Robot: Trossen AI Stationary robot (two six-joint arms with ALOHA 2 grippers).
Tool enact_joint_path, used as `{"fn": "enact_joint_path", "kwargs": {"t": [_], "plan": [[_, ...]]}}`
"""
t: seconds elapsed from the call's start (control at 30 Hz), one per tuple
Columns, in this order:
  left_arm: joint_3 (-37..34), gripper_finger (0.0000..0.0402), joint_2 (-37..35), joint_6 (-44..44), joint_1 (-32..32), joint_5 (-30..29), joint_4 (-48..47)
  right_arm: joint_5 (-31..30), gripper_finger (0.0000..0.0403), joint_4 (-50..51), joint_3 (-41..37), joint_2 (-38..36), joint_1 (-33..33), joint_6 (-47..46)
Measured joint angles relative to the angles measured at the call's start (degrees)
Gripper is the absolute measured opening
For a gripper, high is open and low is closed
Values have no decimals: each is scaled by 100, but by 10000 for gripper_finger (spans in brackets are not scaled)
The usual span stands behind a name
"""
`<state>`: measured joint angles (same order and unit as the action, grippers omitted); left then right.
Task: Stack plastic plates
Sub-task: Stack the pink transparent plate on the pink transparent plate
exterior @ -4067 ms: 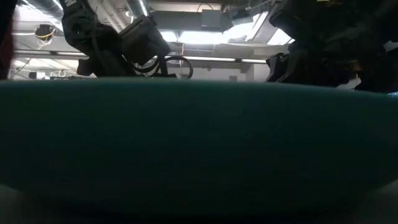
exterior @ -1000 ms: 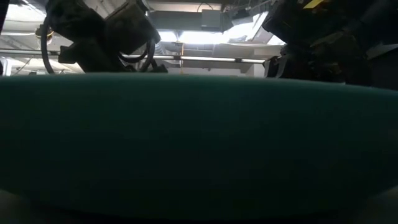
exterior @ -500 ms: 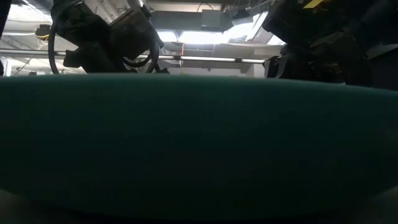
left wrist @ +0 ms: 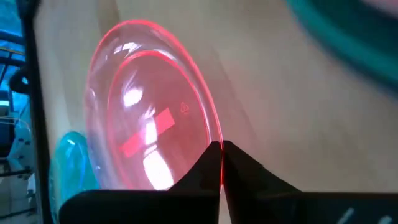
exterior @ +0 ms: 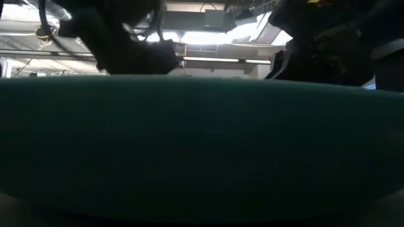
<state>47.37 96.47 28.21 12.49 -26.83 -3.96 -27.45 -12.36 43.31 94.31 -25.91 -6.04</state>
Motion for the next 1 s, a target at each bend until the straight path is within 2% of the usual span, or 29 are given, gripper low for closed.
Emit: {"fn": "enact_joint_path", "kwargs": {"t": [0.23, 0.57, 0.83, 1.0], "plan": [[525, 0, -364, -376, 478, 24, -808, -117, 128, 894, 2, -748, -95, -449], [1159, 0, -402, -604, 1254, 925, -1057, -999, 128, 1900, 2, -1582, -692, -834], [1222, 0, -388, -1269, 1622, 2401, -869, -1336, 128, 1966, 1, -1704, -901, -860], [1139, 0, -385, -1417, 1702, 2917, -358, -1339, 128, 1984, 2, -1699, -898, -859]]}}
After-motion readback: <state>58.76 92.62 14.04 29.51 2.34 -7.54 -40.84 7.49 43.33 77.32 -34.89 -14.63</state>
